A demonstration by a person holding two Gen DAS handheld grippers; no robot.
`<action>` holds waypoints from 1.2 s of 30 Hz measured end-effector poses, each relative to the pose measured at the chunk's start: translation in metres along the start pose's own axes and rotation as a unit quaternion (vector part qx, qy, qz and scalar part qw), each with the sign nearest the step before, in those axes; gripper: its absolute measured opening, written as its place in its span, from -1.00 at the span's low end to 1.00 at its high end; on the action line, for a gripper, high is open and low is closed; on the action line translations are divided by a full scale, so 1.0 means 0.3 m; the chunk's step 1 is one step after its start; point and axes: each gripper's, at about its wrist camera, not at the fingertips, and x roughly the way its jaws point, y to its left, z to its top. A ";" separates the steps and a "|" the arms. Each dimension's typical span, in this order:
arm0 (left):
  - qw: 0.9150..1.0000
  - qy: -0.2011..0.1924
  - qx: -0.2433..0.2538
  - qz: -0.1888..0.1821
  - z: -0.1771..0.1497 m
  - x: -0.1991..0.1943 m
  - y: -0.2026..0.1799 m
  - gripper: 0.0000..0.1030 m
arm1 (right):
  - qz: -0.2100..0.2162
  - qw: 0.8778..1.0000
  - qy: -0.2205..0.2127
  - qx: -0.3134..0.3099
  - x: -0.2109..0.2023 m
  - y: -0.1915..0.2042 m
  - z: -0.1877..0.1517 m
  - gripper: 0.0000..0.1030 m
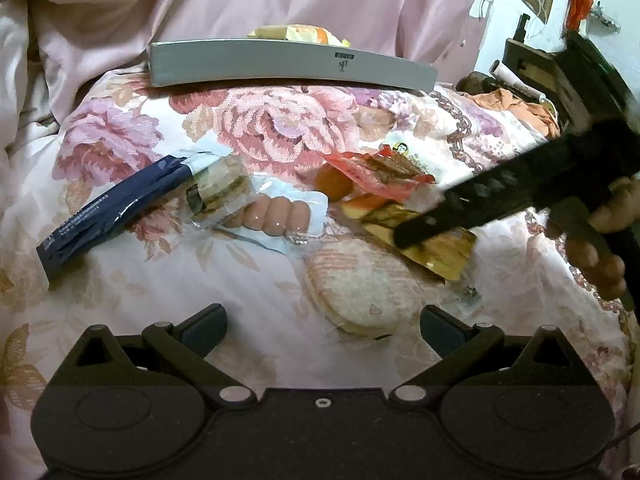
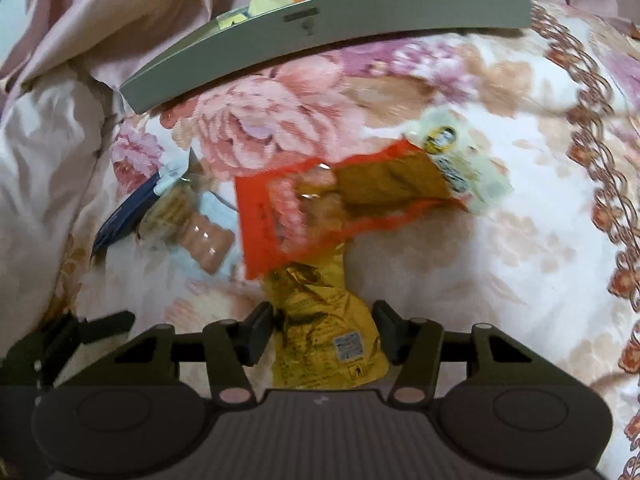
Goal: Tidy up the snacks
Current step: 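Grasp the round clear-wrapped cake with the left tool while the right tool grasps the gold foil packet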
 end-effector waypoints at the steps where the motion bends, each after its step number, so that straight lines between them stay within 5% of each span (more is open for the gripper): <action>1: 1.000 0.000 -0.001 0.002 0.001 0.001 -0.004 0.99 | 0.005 1.000 -0.004 -0.006 -0.011 -0.014 -0.012 0.15; 6: 1.000 0.004 0.003 0.011 0.019 0.022 -0.026 0.98 | -0.005 0.996 -0.035 -0.081 -0.056 -0.011 -0.068 0.20; 14: 0.997 0.021 0.038 0.057 0.060 0.083 -0.120 0.98 | -0.056 0.972 -0.088 -0.212 -0.069 0.034 -0.149 0.36; 24: 0.993 0.036 0.077 0.086 0.078 0.157 -0.218 0.97 | -0.019 0.982 -0.069 -0.175 -0.044 -0.043 -0.120 0.51; 36: 0.991 0.038 0.032 0.121 0.080 0.139 -0.124 0.75 | -0.077 0.976 -0.083 -0.186 -0.052 -0.053 -0.128 0.31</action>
